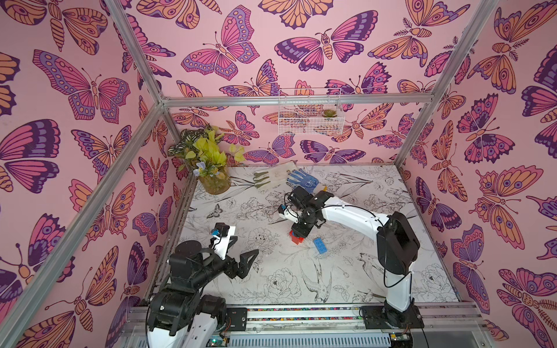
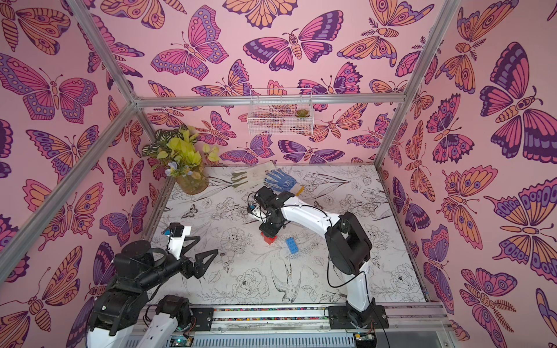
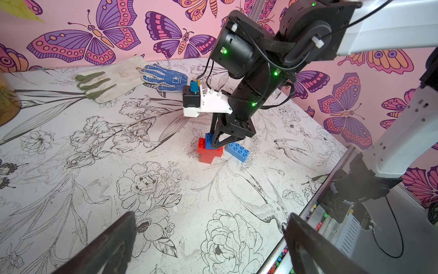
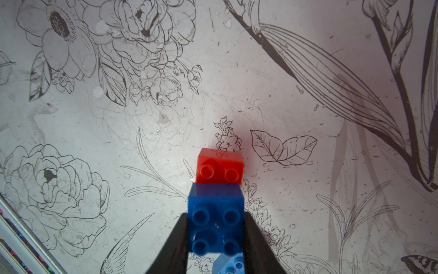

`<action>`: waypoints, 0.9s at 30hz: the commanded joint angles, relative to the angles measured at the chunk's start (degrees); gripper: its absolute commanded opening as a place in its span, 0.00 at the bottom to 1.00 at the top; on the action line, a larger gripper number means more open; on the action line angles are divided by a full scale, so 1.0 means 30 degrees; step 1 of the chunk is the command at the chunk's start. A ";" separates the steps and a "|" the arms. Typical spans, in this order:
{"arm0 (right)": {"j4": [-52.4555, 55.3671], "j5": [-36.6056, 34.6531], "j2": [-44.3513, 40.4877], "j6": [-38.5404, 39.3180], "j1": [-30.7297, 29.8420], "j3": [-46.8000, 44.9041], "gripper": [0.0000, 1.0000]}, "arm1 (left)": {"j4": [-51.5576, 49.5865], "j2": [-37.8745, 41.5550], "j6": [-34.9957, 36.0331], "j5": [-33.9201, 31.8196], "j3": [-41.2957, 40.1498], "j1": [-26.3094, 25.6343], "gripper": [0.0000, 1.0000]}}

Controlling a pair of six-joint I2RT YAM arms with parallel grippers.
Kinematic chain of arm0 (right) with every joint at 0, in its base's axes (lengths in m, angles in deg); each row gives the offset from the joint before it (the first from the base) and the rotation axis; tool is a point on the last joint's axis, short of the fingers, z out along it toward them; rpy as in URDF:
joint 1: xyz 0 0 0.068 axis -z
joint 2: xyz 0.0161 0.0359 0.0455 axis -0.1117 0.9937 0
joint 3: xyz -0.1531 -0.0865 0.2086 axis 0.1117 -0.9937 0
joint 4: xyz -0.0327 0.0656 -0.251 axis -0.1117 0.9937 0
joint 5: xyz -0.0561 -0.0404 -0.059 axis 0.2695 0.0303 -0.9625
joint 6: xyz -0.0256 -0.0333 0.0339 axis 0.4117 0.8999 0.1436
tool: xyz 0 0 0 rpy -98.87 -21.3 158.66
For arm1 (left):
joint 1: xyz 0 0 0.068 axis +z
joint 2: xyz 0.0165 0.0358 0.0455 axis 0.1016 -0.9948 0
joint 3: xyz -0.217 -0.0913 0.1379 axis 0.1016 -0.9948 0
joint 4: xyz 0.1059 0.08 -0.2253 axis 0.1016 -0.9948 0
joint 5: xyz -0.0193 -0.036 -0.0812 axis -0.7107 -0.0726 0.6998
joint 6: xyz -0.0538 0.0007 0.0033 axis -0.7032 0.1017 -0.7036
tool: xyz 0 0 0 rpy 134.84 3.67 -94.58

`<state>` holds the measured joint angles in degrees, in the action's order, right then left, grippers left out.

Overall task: Assemble the letter f with lego
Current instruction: Assemble the lego brick with the lego brick.

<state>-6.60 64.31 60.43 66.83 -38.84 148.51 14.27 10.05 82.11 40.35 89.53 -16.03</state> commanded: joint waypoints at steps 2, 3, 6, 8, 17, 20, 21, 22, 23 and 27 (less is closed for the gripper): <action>0.0960 -0.0425 0.0668 -0.0549 -0.0095 0.0099 0.20 | 0.0279 0.0247 -0.0020 0.0092 -0.0307 -0.0117 0.99; 0.0964 -0.0403 0.0595 -0.0625 -0.0106 0.0022 0.20 | 0.0297 0.0255 -0.0017 0.0087 -0.0307 -0.0117 0.99; 0.0880 -0.0331 0.0357 -0.0852 -0.0131 -0.0208 0.20 | 0.0279 0.0259 -0.0030 0.0087 -0.0307 -0.0117 0.99; 0.0954 -0.0385 0.0284 -0.0971 -0.0160 -0.0256 0.20 | 0.0283 0.0258 -0.0024 0.0087 -0.0307 -0.0117 0.99; 0.0551 -0.0311 -0.0100 -0.1490 -0.0521 -0.1103 0.20 | 0.0302 0.0229 -0.0025 0.0087 -0.0307 -0.0117 0.99; 0.0462 -0.0394 -0.0120 -0.1619 -0.0602 -0.1329 0.20 | 0.0290 0.0211 -0.0016 0.0088 -0.0307 -0.0117 0.99; 0.0455 -0.0387 -0.0110 -0.1652 -0.0594 -0.1380 0.20 | 0.0288 0.0199 -0.0006 0.0095 -0.0307 -0.0121 0.99; 0.0433 -0.0366 -0.0131 -0.1702 -0.0600 -0.1406 0.20 | 0.0281 0.0200 -0.0025 0.0088 -0.0307 -0.0117 0.99; 0.0433 -0.0404 -0.0163 -0.1737 -0.0612 -0.1428 0.20 | 0.0280 0.0175 -0.0026 0.0087 -0.0307 -0.0118 0.99; 0.0490 -0.0490 -0.0330 -0.1669 -0.0589 -0.1498 0.19 | 0.0284 0.0171 -0.0005 0.0116 -0.0307 -0.0117 0.99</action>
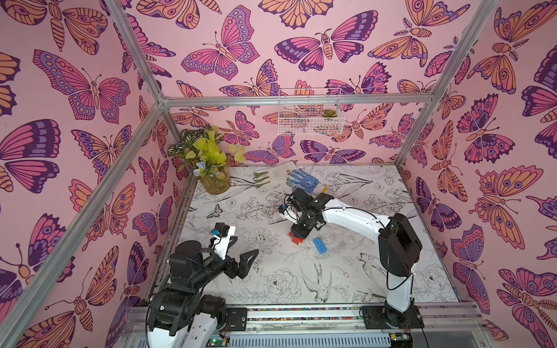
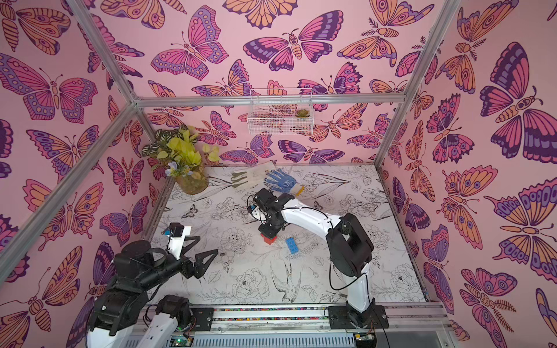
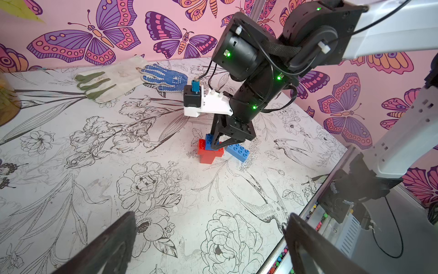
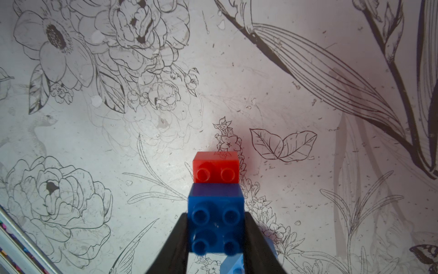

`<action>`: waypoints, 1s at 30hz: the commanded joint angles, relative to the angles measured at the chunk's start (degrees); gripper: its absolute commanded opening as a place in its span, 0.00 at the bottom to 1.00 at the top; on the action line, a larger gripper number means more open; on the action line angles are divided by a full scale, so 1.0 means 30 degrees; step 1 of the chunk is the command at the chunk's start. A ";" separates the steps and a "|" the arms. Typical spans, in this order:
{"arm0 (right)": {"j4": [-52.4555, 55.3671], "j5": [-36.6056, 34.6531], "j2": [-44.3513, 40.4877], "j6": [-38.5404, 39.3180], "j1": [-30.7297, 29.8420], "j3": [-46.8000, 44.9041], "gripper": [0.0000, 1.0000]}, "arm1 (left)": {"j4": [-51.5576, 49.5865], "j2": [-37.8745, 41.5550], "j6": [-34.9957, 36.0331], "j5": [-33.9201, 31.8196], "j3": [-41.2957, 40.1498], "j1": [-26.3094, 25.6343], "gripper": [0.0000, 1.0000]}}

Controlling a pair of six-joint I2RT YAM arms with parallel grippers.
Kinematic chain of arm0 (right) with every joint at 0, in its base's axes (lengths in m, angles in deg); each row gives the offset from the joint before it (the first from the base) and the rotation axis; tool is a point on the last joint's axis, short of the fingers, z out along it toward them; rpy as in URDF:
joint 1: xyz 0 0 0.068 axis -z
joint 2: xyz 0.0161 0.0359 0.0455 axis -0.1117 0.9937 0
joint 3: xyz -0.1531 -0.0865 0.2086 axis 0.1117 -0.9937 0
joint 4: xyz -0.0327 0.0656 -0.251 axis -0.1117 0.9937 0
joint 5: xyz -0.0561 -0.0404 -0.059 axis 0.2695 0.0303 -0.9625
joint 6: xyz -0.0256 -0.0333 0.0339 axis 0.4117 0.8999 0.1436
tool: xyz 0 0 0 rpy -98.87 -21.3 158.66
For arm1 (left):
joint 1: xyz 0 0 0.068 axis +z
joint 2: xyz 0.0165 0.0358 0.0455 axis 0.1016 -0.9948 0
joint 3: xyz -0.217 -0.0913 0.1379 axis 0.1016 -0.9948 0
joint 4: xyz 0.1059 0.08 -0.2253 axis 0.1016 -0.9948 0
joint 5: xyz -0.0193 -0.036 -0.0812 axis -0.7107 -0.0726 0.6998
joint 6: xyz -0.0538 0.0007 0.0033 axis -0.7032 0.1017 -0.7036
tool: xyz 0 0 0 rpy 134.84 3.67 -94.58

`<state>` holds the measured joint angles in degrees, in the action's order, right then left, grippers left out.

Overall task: Assemble the letter f with lego
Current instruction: Assemble the lego brick with the lego brick.

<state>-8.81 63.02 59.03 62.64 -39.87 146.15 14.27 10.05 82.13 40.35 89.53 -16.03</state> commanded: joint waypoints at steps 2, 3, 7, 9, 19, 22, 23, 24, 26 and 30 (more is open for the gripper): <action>0.1270 -0.0083 0.0076 -0.0197 -0.0261 -0.0732 0.19 | 0.0303 0.0197 -0.0011 0.0116 -0.0307 -0.0121 0.99; 0.1314 -0.0110 0.0091 -0.0144 -0.0247 -0.0736 0.19 | 0.0294 0.0187 -0.0010 0.0118 -0.0307 -0.0117 0.99; 0.1253 -0.0090 0.0075 0.0082 -0.0261 -0.0973 0.19 | 0.0292 0.0244 -0.0018 0.0118 -0.0305 -0.0117 0.99; 0.1184 -0.0039 0.0090 0.0171 -0.0247 -0.1095 0.19 | 0.0293 0.0273 -0.0033 0.0139 -0.0307 -0.0119 0.99; 0.0603 0.0123 0.0637 0.0332 -0.0248 -0.1735 0.19 | 0.0296 0.0347 -0.0040 0.0101 -0.0307 -0.0117 0.99; 0.0554 0.0065 0.0831 0.0332 -0.0247 -0.1724 0.19 | 0.0280 0.0346 -0.0013 0.0087 -0.0321 -0.0128 0.99; 0.0554 0.0044 0.0863 0.0332 -0.0247 -0.1729 0.19 | 0.0296 0.0347 -0.0020 0.0087 -0.0311 -0.0117 0.99; 0.0582 0.0055 0.0896 0.0332 -0.0254 -0.1713 0.19 | 0.0295 0.0369 -0.0037 0.0087 -0.0332 -0.0117 0.99; 0.0582 0.0051 0.0931 0.0332 -0.0261 -0.1705 0.19 | 0.0284 0.0376 -0.0012 0.0087 -0.0328 -0.0124 0.99; 0.0670 0.0004 0.0863 0.0317 -0.0247 -0.1813 0.19 | 0.0280 0.0376 -0.0011 0.0087 -0.0336 -0.0118 0.99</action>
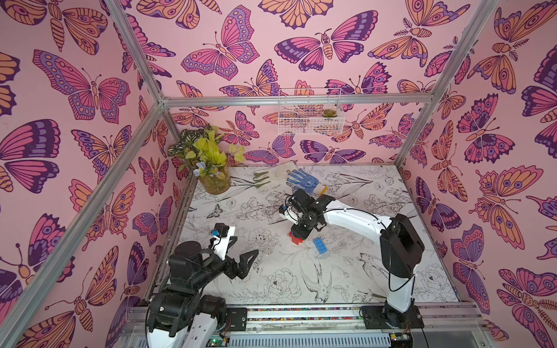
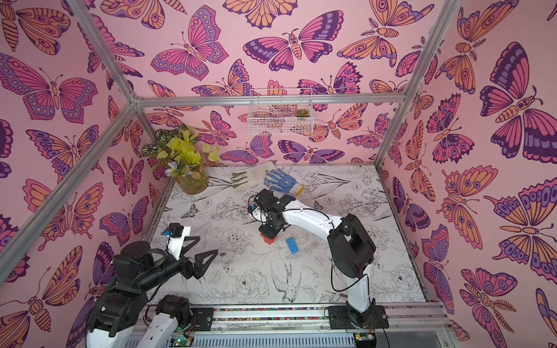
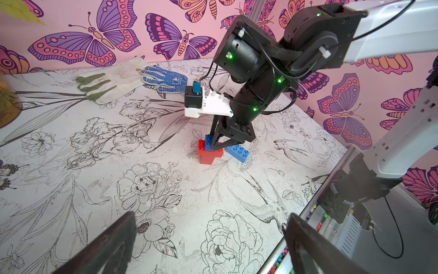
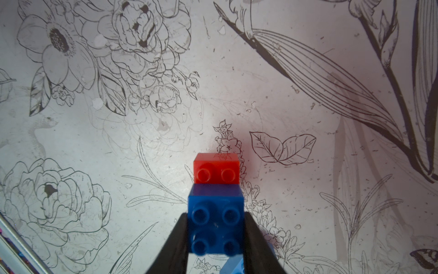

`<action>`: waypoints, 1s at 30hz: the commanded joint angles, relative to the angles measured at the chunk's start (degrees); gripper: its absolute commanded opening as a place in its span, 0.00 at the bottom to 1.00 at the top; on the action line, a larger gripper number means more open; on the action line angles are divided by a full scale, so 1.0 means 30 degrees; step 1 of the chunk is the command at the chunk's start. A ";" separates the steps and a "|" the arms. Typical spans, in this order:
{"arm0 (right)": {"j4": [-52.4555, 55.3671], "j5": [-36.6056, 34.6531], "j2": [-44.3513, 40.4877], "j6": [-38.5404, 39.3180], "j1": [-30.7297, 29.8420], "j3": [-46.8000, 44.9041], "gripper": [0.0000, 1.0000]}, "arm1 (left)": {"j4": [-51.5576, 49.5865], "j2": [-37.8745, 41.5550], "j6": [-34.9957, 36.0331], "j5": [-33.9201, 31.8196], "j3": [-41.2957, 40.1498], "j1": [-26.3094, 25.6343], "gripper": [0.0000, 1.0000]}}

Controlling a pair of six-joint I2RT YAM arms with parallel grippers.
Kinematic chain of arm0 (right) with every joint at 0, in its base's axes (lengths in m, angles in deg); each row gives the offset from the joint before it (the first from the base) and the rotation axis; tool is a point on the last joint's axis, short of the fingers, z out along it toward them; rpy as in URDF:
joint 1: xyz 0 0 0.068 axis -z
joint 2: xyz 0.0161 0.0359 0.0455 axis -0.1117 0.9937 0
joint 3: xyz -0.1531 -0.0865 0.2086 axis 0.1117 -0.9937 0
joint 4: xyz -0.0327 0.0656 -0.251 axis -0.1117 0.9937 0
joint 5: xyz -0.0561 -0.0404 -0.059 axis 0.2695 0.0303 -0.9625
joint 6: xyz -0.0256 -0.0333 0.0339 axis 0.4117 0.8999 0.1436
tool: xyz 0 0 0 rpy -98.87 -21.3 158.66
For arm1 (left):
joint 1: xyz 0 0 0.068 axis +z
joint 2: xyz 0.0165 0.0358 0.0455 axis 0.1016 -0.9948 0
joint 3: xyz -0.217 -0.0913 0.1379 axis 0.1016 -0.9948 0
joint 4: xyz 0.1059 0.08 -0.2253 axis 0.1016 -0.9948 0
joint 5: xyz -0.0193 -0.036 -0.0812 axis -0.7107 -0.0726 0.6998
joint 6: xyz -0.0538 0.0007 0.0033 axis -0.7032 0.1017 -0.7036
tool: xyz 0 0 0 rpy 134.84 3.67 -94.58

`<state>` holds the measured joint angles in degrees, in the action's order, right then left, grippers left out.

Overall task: Assemble the letter f with lego
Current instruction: Assemble the lego brick with the lego brick.

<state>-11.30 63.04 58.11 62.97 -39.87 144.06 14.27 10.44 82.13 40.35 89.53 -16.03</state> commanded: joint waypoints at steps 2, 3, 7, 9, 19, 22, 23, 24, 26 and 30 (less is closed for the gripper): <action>0.1556 -0.0009 0.1144 0.0216 -0.0261 -0.1145 0.19 | 0.0280 0.0244 -0.0022 0.0087 -0.0329 -0.0120 0.99; 0.1588 -0.0030 0.1143 0.0198 -0.0255 -0.1132 0.19 | 0.0279 0.0245 -0.0037 0.0087 -0.0321 -0.0121 0.99; 0.1729 -0.0071 0.1034 0.0164 -0.0246 -0.1113 0.19 | 0.0295 0.0274 -0.0034 0.0087 -0.0335 -0.0126 0.99; 0.1792 -0.0083 0.0884 0.0164 -0.0254 -0.1109 0.19 | 0.0279 0.0274 -0.0036 0.0068 -0.0336 -0.0146 0.99; 0.2102 -0.0121 0.0411 0.0164 -0.0247 -0.1160 0.19 | 0.0291 0.0201 -0.0064 -0.0001 -0.0309 -0.0132 0.99; 0.2109 -0.0121 0.0351 0.0135 -0.0270 -0.1251 0.19 | 0.0295 0.0201 -0.0067 -0.0001 -0.0330 -0.0161 0.99; 0.2116 -0.0147 0.0323 0.0109 -0.0278 -0.1290 0.19 | 0.0295 0.0212 -0.0052 -0.0001 -0.0311 -0.0148 0.99; 0.2087 -0.0138 0.0297 0.0106 -0.0292 -0.1358 0.19 | 0.0284 0.0212 -0.0051 0.0021 -0.0310 -0.0150 0.99; 0.2044 -0.0160 0.0213 0.0078 -0.0327 -0.1480 0.19 | 0.0280 0.0172 -0.0068 0.0004 -0.0307 -0.0150 0.99; 0.1949 -0.0298 0.0177 0.0047 -0.0381 -0.1601 0.19 | 0.0296 0.0157 -0.0062 0.0000 -0.0304 -0.0147 0.99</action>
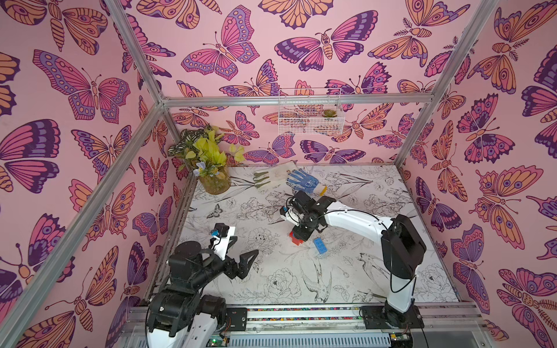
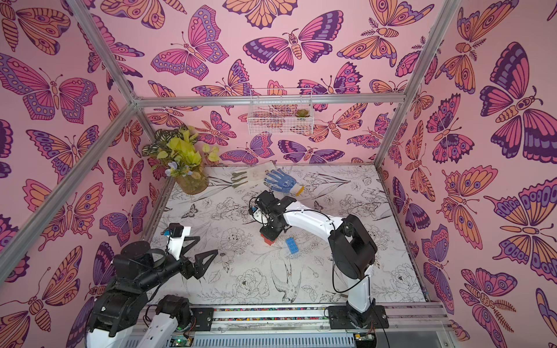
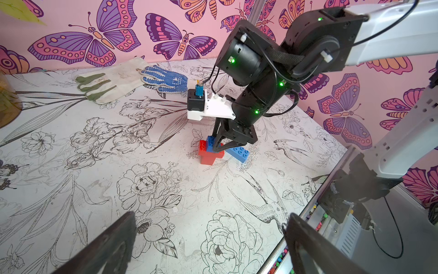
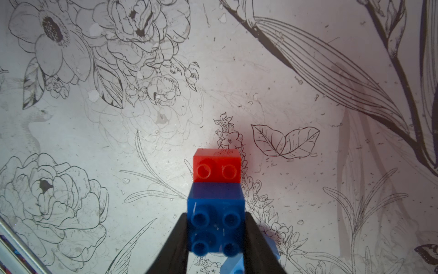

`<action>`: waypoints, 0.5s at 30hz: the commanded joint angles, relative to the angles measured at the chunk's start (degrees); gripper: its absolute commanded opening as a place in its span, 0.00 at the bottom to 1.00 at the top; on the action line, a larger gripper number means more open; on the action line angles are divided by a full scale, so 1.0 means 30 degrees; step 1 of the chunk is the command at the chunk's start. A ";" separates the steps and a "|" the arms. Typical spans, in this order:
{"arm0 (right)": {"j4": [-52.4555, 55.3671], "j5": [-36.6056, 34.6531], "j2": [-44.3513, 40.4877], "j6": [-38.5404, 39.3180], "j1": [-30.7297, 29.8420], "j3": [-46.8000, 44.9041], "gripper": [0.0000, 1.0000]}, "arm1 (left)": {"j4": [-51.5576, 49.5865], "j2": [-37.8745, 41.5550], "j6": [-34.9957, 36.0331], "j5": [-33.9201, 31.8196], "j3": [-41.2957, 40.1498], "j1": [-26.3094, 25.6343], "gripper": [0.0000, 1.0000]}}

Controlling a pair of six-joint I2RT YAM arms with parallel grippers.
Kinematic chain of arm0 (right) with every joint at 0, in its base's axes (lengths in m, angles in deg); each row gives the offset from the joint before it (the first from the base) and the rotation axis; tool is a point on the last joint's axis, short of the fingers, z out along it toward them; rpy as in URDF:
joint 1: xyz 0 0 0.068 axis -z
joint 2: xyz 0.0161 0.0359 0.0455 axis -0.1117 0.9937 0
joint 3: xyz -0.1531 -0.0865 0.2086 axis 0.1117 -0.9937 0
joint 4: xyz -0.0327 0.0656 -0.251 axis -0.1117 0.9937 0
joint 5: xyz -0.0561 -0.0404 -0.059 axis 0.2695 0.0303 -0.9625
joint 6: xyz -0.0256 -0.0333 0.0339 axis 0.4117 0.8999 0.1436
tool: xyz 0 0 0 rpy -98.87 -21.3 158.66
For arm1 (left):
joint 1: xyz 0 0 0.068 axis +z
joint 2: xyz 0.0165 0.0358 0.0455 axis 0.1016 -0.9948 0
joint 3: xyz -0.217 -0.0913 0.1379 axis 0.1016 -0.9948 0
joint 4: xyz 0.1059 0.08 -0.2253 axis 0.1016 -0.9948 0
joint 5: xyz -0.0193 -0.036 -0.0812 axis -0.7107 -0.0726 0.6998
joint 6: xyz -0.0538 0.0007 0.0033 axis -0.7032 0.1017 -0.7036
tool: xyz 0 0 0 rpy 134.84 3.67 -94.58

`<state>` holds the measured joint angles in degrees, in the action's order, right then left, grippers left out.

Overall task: Assemble the letter f with lego
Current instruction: Assemble the lego brick with the lego brick.

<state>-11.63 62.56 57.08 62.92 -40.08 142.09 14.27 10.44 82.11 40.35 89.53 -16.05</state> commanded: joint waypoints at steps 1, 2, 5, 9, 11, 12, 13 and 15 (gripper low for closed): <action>0.2027 -0.0098 0.0519 0.0076 -0.0306 -0.0958 0.19 | 0.0279 0.0159 -0.0060 0.0002 -0.0307 -0.0139 0.99; 0.2050 -0.0076 0.0545 0.0062 -0.0336 -0.0960 0.19 | 0.0283 0.0157 -0.0034 0.0000 -0.0307 -0.0139 0.99; 0.1933 -0.0029 0.0734 0.0040 -0.0350 -0.0991 0.19 | 0.0283 0.0153 -0.0046 0.0000 -0.0306 -0.0143 0.99; 0.1861 0.0041 0.1060 0.0054 -0.0359 -0.0907 0.18 | 0.0279 0.0144 -0.0045 0.0028 -0.0307 -0.0146 0.99; 0.1790 0.0110 0.1185 0.0047 -0.0349 -0.0918 0.18 | 0.0279 0.0128 -0.0035 0.0028 -0.0292 -0.0143 0.99; 0.1786 0.0158 0.1271 0.0036 -0.0349 -0.0882 0.18 | 0.0305 0.0102 -0.0059 0.0035 -0.0303 -0.0139 0.99; 0.1786 0.0173 0.1368 0.0061 -0.0365 -0.0845 0.18 | 0.0291 0.0098 -0.0060 0.0043 -0.0307 -0.0143 0.99; 0.1816 0.0158 0.1565 0.0084 -0.0349 -0.0752 0.18 | 0.0286 0.0065 -0.0060 0.0039 -0.0307 -0.0146 0.99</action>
<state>-11.91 62.34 57.22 62.94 -40.19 142.04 14.27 10.44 82.11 40.35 89.53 -16.03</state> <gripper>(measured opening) 0.353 0.989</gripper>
